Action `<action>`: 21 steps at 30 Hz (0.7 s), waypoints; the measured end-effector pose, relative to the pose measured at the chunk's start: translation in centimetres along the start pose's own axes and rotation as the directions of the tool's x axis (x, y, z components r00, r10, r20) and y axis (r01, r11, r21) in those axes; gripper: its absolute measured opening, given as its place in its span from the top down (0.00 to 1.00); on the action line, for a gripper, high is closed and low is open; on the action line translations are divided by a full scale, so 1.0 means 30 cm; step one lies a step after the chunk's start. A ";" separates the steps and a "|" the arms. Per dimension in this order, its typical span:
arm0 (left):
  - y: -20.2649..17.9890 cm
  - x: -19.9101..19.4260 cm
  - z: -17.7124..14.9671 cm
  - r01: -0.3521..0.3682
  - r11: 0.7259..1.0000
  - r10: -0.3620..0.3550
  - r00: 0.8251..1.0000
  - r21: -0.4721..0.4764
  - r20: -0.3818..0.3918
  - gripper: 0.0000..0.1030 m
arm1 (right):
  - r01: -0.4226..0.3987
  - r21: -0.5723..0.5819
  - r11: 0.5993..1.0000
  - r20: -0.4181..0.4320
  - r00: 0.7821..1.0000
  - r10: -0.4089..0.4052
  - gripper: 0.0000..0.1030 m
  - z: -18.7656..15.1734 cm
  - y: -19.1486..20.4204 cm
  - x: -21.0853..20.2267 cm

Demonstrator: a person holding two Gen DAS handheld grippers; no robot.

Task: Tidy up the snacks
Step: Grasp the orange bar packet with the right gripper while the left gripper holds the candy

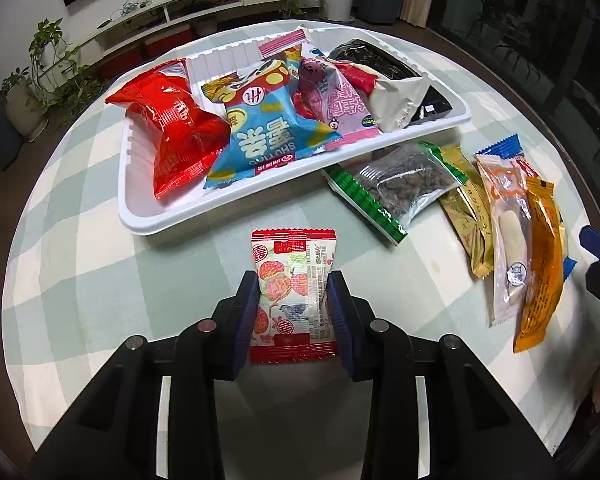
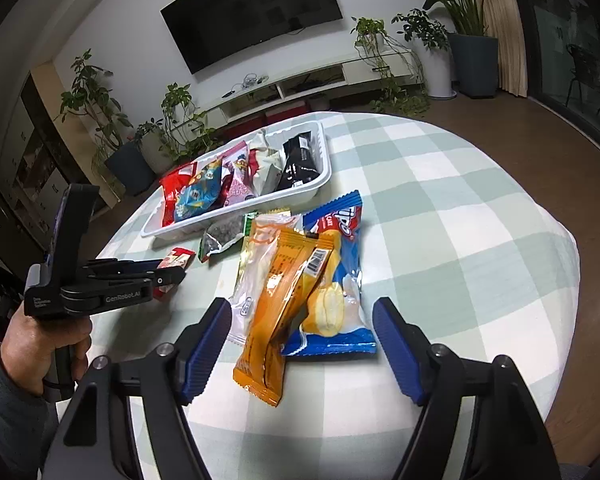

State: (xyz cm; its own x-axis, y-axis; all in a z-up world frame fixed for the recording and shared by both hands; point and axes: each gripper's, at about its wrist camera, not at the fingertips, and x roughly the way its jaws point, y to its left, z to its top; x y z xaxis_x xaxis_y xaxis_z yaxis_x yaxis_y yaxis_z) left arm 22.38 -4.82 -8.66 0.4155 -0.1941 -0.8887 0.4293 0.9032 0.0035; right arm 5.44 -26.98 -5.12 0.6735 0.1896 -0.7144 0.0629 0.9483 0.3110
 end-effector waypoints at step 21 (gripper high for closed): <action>-0.066 -0.208 -0.325 0.143 0.988 -0.134 0.981 -0.059 0.139 0.69 | -0.070 -0.006 0.998 -0.142 0.987 0.069 0.54 -0.013 0.065 0.078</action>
State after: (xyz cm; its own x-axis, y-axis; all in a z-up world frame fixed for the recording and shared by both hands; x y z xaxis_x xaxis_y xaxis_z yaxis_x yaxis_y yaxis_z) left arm 11.13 -1.65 -7.60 0.4612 -0.3647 -0.8089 0.4362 0.8871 -0.1512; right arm 6.84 -24.59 -6.44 0.5645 0.2887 -0.7733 0.0110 0.9341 0.3567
